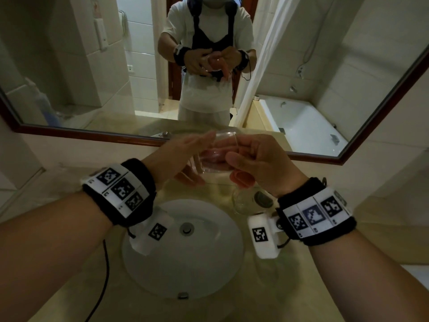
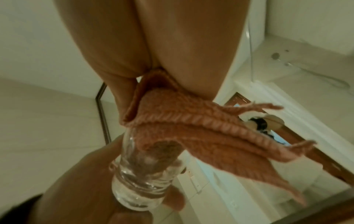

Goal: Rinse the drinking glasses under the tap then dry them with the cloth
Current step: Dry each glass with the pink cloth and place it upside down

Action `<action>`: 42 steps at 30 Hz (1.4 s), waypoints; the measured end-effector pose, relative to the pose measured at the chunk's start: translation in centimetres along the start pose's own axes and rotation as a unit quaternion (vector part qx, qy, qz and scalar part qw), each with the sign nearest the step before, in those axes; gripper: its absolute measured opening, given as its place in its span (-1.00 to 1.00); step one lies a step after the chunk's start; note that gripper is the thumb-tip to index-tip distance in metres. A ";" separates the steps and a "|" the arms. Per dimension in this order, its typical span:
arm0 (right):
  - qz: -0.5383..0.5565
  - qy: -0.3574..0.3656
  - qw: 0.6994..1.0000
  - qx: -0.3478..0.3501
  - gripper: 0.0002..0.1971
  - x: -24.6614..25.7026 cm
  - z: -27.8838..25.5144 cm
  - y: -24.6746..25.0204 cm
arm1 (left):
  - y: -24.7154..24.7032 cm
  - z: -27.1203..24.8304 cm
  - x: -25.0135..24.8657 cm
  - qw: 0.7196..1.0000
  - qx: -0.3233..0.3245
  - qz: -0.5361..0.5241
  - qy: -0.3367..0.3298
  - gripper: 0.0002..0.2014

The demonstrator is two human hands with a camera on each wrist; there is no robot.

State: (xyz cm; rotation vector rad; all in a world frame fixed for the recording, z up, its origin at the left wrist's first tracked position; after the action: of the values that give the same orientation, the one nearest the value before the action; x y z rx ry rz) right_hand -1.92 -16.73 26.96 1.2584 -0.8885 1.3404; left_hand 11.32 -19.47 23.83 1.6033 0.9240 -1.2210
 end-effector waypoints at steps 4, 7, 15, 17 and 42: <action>0.002 0.018 1.000 -0.004 -0.72 -0.2 -0.7 0.7 | -0.4 0.4 -0.3 0.998 -0.009 0.028 -0.058 -0.52; 0.089 0.004 0.996 -0.018 -0.61 -1.2 -1.0 1.5 | -0.4 0.3 -1.9 0.982 -0.045 0.070 -0.172 -0.49; 0.242 -0.057 0.966 -0.070 -0.61 -4.9 -2.0 5.5 | -3.0 0.9 -2.9 0.953 -0.093 0.096 -0.271 -0.31; 0.264 -0.070 0.956 -0.106 -0.46 -5.9 -2.8 7.3 | -4.3 1.5 -2.5 0.957 -0.085 0.093 -0.262 -0.30; 0.240 -0.206 0.777 -0.544 -0.71 -26.0 -21.2 35.2 | -34.0 18.6 2.0 0.911 0.059 0.367 -0.177 -0.31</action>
State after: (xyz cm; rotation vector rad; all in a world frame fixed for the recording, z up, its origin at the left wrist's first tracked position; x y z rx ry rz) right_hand -43.09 -7.61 2.65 0.3674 -2.0158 0.6105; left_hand -25.24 -25.96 12.63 1.5332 -0.0136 -0.9717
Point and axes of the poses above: each hand's wrist, its own z-axis towards the middle knuckle, its own y-axis out of the back of the hand, x = y × z, the point moved 9 cm from there along z, towards the middle knuckle, and after that the axes turned 9 degrees about -x, right-handed, at the moved point
